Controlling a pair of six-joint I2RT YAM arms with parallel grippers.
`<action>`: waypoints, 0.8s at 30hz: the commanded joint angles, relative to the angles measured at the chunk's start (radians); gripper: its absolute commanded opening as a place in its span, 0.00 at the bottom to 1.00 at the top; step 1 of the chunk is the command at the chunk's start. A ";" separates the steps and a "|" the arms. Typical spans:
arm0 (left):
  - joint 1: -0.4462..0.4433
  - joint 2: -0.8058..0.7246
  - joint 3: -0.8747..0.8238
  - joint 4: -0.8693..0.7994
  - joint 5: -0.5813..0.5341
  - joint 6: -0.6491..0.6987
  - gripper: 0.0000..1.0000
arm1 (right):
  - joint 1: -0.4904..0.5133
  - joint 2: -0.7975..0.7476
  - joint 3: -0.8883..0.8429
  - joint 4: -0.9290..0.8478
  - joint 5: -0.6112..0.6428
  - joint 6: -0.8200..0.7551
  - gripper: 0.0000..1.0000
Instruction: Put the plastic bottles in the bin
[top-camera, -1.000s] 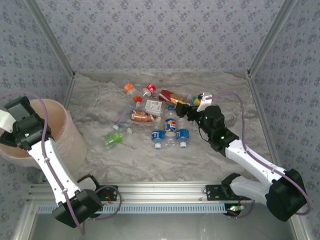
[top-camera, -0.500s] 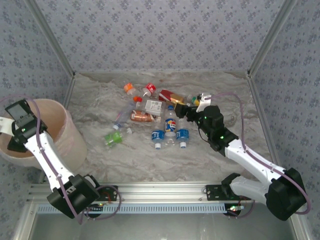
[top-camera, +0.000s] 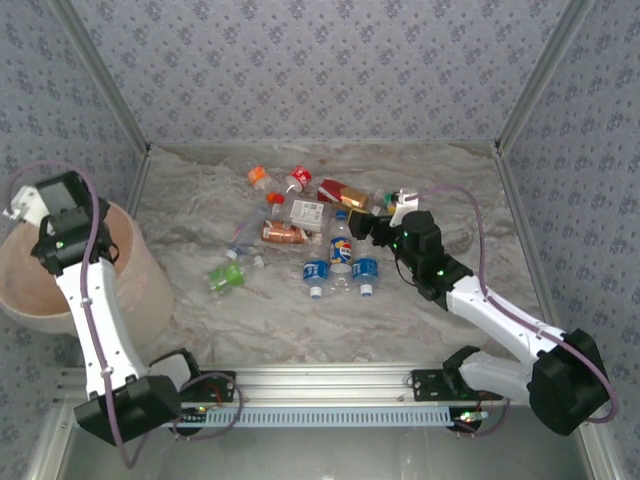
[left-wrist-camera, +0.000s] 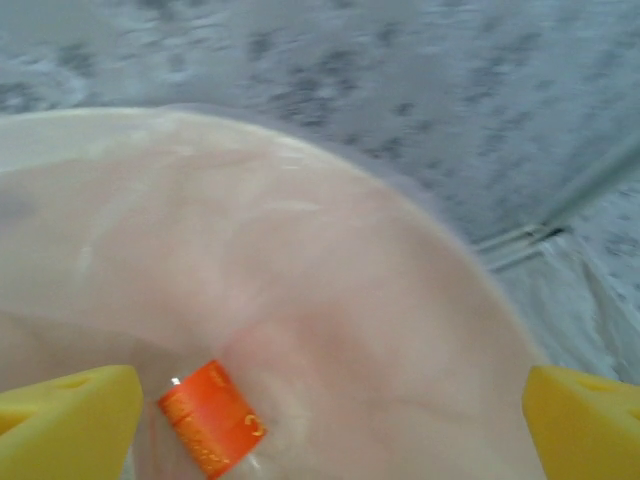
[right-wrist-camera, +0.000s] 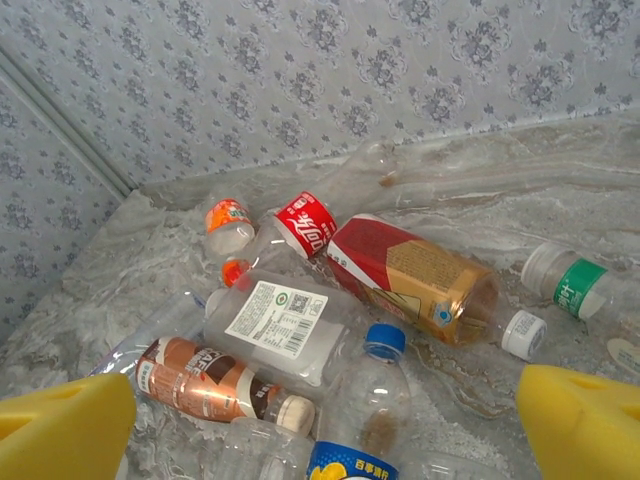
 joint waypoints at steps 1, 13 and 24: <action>-0.092 -0.022 0.074 -0.001 -0.075 0.028 0.98 | -0.004 -0.002 0.016 -0.052 0.028 0.022 1.00; -0.432 -0.026 0.080 0.214 0.208 0.054 0.98 | -0.030 -0.047 -0.010 -0.133 0.062 0.071 1.00; -0.707 0.110 -0.017 0.431 0.540 0.053 0.98 | -0.057 0.008 0.011 -0.370 0.025 0.235 1.00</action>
